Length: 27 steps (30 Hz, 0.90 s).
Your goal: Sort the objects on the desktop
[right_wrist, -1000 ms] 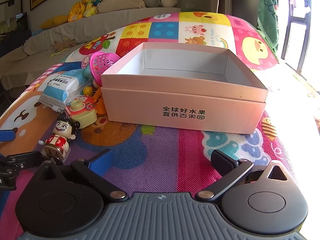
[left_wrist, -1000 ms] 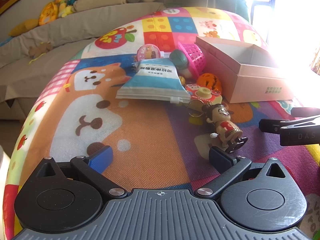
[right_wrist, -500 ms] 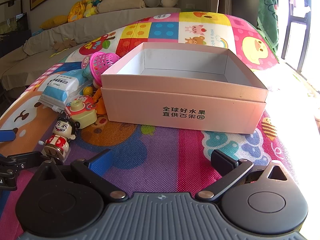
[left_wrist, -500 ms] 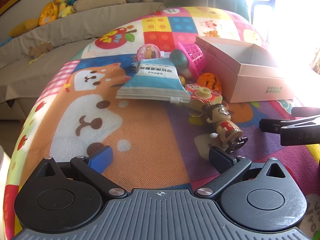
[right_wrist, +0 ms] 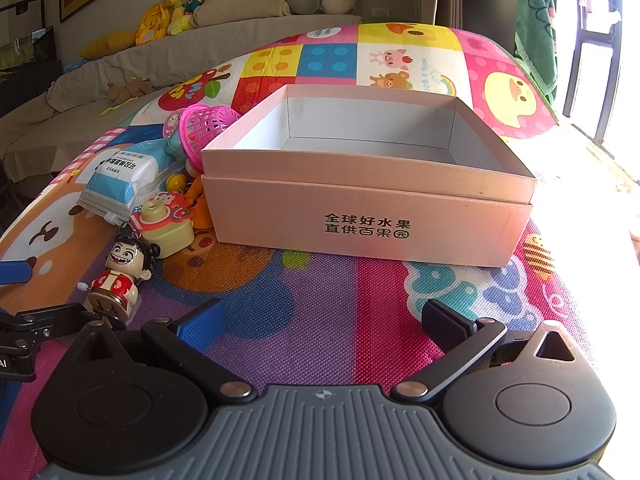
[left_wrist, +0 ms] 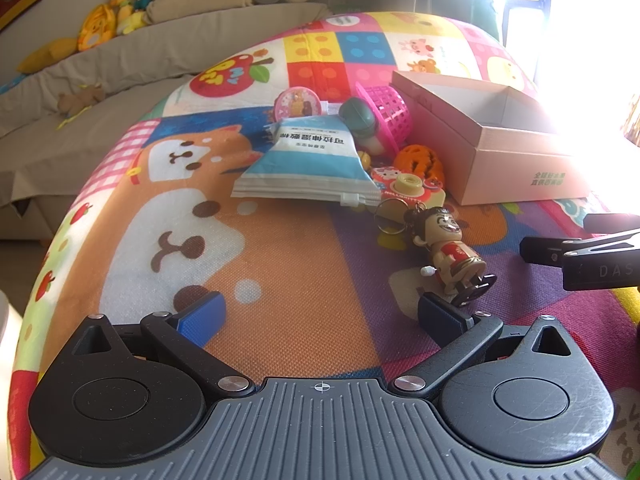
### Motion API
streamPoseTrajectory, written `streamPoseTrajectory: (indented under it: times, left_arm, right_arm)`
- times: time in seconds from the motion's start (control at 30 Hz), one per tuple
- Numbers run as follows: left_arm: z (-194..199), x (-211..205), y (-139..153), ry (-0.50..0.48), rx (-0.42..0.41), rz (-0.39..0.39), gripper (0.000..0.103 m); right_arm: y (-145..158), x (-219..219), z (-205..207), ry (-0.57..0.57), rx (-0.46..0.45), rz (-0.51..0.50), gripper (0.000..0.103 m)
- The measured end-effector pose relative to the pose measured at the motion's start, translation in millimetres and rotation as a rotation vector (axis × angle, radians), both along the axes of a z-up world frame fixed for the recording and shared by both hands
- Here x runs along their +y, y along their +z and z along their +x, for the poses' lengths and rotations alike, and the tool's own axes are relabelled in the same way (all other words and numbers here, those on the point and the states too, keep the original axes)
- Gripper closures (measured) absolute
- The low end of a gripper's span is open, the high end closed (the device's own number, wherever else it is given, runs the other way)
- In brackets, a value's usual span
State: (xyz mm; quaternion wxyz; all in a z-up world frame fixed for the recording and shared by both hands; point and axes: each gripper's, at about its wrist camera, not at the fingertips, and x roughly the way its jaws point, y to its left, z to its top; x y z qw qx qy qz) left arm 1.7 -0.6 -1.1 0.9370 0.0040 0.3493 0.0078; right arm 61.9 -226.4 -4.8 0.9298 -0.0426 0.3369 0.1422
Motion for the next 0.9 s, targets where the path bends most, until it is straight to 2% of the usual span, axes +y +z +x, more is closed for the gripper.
streamPoseTrajectory:
  times: [0.4, 0.43, 0.57, 0.67, 0.9]
  left_arm:
    - [9, 0, 6, 0.0, 0.071, -0.01, 0.0]
    - [9, 1, 8, -0.008, 0.074, -0.022, 0.0]
    - [8, 0, 19, -0.092, 0.059, -0.155, 0.0]
    - [13, -15, 25, -0.119, 0.034, -0.102, 0.0]
    - [35, -48, 23, -0.199, 0.039, 0.041, 0.0]
  right_arm:
    - [3, -1, -29, -0.003, 0.067, -0.034, 0.0]
    - [3, -1, -31, -0.008, 0.068, -0.034, 0.0]
    - [3, -1, -33, -0.021, 0.065, -0.033, 0.0]
    - [2, -1, -34, -0.02, 0.06, -0.034, 0.0]
    - [2, -3, -39, -0.009, 0.047, -0.035, 0.0]
